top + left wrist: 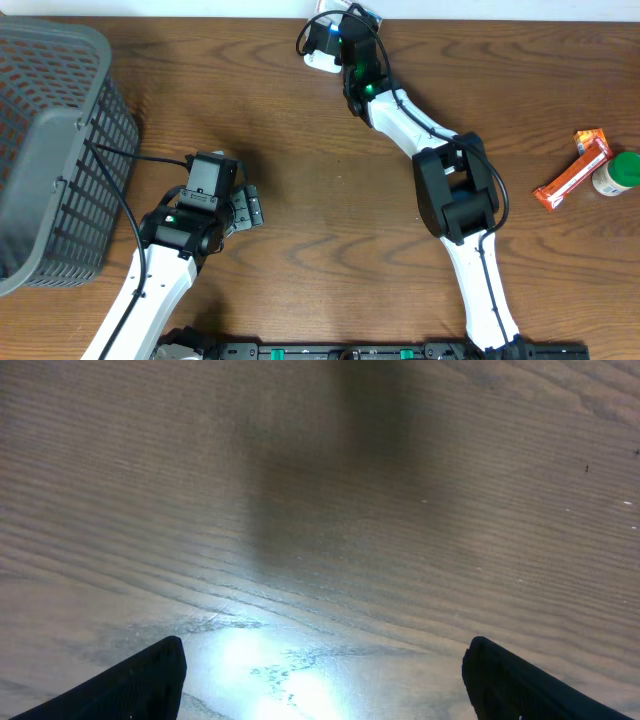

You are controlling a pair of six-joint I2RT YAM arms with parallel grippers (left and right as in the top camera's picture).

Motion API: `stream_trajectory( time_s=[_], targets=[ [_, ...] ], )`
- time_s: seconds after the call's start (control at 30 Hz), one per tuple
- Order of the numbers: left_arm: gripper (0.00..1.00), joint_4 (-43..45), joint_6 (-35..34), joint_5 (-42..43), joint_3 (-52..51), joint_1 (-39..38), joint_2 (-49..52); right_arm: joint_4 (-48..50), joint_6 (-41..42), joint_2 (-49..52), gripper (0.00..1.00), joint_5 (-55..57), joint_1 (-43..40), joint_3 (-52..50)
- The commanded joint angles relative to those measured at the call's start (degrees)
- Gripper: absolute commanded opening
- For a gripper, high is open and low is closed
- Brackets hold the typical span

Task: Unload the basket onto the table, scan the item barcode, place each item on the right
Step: 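Hold the box's barcode end in front of the white scanner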

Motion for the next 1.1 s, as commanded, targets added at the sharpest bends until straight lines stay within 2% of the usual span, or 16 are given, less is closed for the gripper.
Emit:
stream_trajectory(
  time_s=[0.0, 0.3, 0.63, 0.8, 1.0, 1.07],
  targets=[
    [0.90, -0.17, 0.35, -0.90, 0.61, 0.35, -0.20, 1.07, -4.83, 2.36, 0.46, 2.01, 0.26, 1.25],
    [0.90, -0.17, 0.35, -0.90, 0.61, 0.35, -0.20, 6.97, -4.66, 7.52, 0.45, 2.25, 1.53, 1.25],
    [0.90, -0.17, 0.35, -0.90, 0.61, 0.35, -0.20, 7.06, -2.25, 4.57, 0.46, 6.03, 2.05, 1.29],
    [0.90, -0.17, 0.35, -0.90, 0.61, 0.35, -0.20, -0.22, 2.80, -0.63, 0.45, 10.73, 2.71, 1.29],
    [0.90, -0.17, 0.35, -0.90, 0.61, 0.35, -0.20, -10.12, 14.47, -7.74, 0.43, 19.96, 3.10, 1.29],
    [0.90, -0.17, 0.35, -0.90, 0.61, 0.35, -0.20, -13.25, 18.99, -10.12, 0.38, 23.65, 3.08, 1.29]
  ],
)
